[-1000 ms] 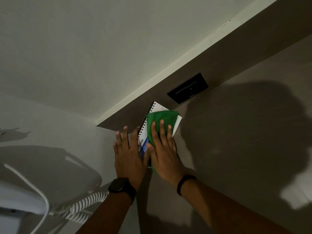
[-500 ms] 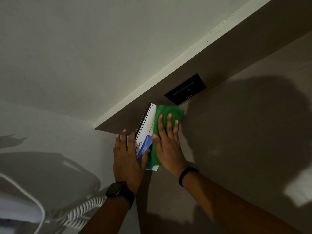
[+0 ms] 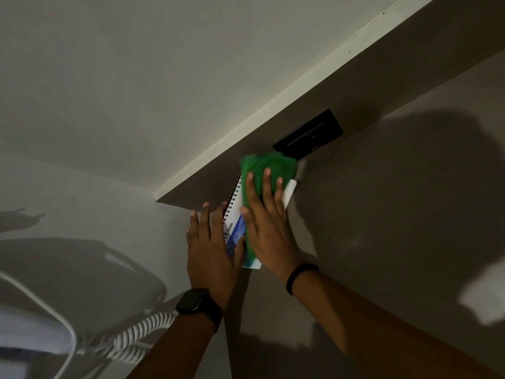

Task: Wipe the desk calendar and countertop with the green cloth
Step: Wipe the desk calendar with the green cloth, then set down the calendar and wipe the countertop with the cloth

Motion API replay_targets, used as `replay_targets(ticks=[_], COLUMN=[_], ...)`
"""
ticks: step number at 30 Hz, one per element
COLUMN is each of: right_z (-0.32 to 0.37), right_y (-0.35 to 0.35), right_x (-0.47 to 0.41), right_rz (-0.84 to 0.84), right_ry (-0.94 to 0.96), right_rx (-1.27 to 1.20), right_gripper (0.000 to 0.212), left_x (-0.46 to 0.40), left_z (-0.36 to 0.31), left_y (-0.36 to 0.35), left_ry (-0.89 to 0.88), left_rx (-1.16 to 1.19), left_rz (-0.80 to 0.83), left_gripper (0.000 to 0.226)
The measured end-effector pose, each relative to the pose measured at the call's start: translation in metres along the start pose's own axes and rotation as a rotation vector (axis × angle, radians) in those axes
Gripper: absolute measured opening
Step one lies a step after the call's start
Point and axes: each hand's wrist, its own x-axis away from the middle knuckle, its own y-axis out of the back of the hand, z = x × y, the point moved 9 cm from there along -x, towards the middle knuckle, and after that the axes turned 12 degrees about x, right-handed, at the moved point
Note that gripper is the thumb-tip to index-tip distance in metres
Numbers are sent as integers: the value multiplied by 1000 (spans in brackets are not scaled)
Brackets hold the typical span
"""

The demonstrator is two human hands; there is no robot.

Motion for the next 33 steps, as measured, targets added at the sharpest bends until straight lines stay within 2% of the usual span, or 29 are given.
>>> replay_targets(ticks=[3, 6, 8, 12, 14, 17, 20, 22, 25, 27, 30, 33], right_z=[-6, -31, -31, -10, -16, -22, -4, 3, -10, -34, -73, -116], right_y=[-16, -4, 7, -6, -13, 0, 17, 32, 82, 137, 243, 339], right_x=[32, 13, -12, 3, 19, 23, 36, 52, 62, 59, 49, 34], right_rz=[69, 7, -49, -32, 12, 8, 34, 109, 188, 186, 184, 170], right_ry=[61, -99, -130, 35, 30, -184, -244, -256, -315, -364, -326, -259], right_rx=[59, 12, -6, 45, 33, -83, -263, -412, -501, -461, -188, 162], right_gripper=[62, 63, 63, 65, 70, 93, 89, 83, 77, 74, 72, 75], left_x=[0, -1, -2, -2, -1, -3, -1, 2, 7, 9, 6, -6], left_z=[0, 3, 3, 3, 4, 4, -4, -13, -40, -75, -151, -244], left_y=[0, -1, -3, -3, -4, -5, 0, 7, 24, 27, 11, -23], left_ry=[3, 21, 24, 1, 1, 25, 22, 29, -1, -74, -147, -195], left_rx=[11, -16, -19, -1, -4, 0, 2, -4, 46, 129, 268, 368], left_rz=[2, 19, 15, -20, -18, 22, 70, 76, -7, -70, -136, -109], left_gripper=[85, 88, 88, 87, 88, 90, 93, 95, 96, 92, 85, 81])
